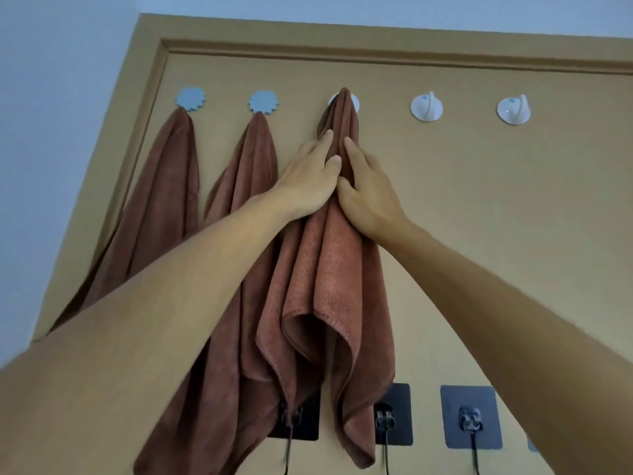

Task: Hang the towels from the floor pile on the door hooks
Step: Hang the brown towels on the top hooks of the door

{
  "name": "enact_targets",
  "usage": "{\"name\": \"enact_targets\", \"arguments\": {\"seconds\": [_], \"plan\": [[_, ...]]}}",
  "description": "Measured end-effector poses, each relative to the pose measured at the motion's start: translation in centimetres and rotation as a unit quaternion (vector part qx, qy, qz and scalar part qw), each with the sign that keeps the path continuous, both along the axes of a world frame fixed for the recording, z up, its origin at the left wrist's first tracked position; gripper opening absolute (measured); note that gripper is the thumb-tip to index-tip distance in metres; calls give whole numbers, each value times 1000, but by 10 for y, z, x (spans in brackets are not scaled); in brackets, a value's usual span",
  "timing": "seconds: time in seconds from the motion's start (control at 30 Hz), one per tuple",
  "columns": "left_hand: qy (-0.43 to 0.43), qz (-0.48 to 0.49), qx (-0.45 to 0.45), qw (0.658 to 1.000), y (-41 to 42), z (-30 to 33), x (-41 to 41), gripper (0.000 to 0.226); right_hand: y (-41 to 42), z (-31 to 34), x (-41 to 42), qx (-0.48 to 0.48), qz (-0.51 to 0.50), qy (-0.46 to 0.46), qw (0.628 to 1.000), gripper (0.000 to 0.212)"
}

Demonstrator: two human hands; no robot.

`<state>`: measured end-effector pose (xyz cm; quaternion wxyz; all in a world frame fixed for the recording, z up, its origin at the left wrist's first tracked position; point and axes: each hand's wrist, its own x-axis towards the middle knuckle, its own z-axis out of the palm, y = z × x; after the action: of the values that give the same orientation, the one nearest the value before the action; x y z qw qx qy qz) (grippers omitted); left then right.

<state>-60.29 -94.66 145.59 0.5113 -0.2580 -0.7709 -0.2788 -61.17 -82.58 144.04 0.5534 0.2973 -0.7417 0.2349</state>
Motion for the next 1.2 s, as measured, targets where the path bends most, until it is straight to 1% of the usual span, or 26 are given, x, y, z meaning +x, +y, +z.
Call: {"name": "enact_targets", "arguments": {"seconds": [0.1,0.3,0.43,0.5,0.6,0.63,0.7,0.77,0.87,0.97,1.1,1.2], "plan": [[-21,2,-7,1000,1,-34,3,55,-3,-28,5,7,-18,-13,1000,61],[-106,73,-22,991,8,-115,30,58,8,-106,33,49,-53,-96,993,60],[-162,110,-22,980,23,-182,59,61,26,-170,62,97,-87,-155,979,62],[-201,147,-46,967,29,-220,71,64,37,-201,78,129,-110,-190,967,63],[-260,216,-132,932,38,-271,90,67,53,-246,101,184,-147,-235,943,61],[-279,224,-148,922,42,-284,97,67,58,-259,108,200,-160,-247,935,61],[-297,217,-169,915,50,-302,109,63,70,-279,123,223,-184,-267,919,60],[-281,216,-197,914,59,-311,120,60,84,-293,139,233,-204,-284,907,56],[-271,204,-251,907,77,-321,136,59,107,-313,163,233,-233,-314,890,54],[-273,167,-305,897,102,-338,152,59,134,-338,186,225,-267,-342,872,54],[-270,106,-354,889,146,-387,173,60,173,-389,221,199,-311,-384,846,55],[-296,62,-398,866,186,-445,203,61,207,-446,264,182,-349,-437,809,55]]}}
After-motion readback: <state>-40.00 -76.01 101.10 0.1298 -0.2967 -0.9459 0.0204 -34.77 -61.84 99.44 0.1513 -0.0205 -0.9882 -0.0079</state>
